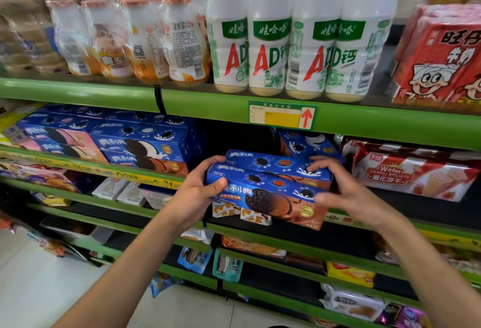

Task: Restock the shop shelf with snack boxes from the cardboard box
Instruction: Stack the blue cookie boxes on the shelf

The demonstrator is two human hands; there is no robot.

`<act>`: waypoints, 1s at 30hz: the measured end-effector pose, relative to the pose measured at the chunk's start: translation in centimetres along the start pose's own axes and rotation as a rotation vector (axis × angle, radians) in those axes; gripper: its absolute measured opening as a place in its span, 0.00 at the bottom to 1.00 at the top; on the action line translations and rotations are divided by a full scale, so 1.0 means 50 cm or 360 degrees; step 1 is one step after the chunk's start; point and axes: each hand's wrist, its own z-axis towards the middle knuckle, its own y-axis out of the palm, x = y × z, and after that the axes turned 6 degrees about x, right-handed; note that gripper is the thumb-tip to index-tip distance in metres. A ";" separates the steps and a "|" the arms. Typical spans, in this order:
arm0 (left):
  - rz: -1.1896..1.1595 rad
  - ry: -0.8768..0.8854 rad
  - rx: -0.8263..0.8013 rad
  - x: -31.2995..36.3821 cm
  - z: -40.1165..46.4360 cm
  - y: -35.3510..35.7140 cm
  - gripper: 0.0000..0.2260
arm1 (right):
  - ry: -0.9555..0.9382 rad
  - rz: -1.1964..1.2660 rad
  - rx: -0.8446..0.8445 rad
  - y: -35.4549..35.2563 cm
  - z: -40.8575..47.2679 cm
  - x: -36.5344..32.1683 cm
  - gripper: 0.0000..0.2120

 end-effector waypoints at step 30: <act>0.0319 0.0017 0.0141 0.006 -0.020 0.017 0.32 | -0.0293 -0.0367 0.0336 0.048 -0.040 -0.031 0.34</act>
